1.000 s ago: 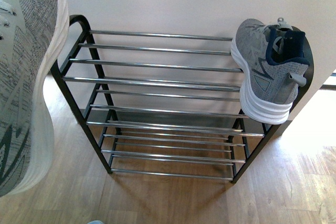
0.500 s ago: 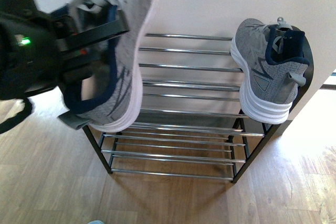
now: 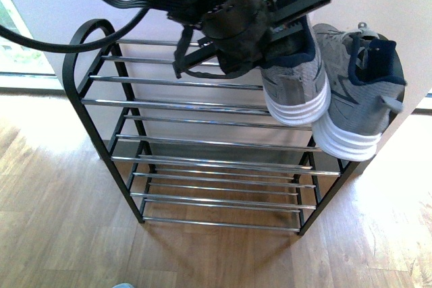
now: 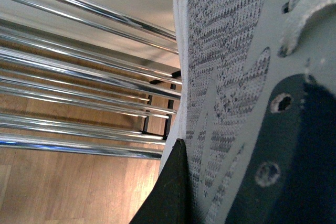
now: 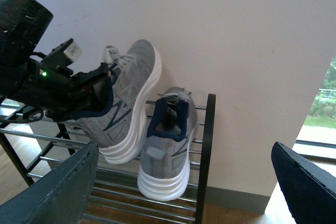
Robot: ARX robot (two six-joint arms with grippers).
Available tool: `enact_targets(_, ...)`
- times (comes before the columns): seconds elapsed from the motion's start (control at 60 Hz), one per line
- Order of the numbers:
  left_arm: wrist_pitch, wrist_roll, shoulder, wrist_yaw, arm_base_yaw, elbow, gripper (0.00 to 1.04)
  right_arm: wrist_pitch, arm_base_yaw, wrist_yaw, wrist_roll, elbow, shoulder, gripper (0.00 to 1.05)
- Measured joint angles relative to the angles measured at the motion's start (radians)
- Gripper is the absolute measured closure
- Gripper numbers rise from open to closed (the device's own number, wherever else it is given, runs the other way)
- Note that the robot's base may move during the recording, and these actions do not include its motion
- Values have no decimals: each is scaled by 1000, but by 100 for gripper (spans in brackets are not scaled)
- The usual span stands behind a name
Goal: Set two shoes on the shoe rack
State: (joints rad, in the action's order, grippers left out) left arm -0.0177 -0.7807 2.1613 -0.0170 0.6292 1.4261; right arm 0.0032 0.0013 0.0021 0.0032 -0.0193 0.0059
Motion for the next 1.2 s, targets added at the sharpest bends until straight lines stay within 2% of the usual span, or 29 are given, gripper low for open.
enact_targets(0.25,25,8,32,19,10,18,103,0,0,0,0,0,0,9)
enact_targets(0.367,31,-27,32,-37,-1,4,103,0,0,0,0,0,0,9)
enact_targets(0.467,0,-45,16,-39,-17,-31,103,0,0,0,0,0,0,9)
enact_targets(0.8,0,-73,18,6,-29,-43,103,0,0,0,0,0,0,9)
enact_targets(1.2,110,-95,168,43,-5,195,103,0,0,0,0,0,0,9)
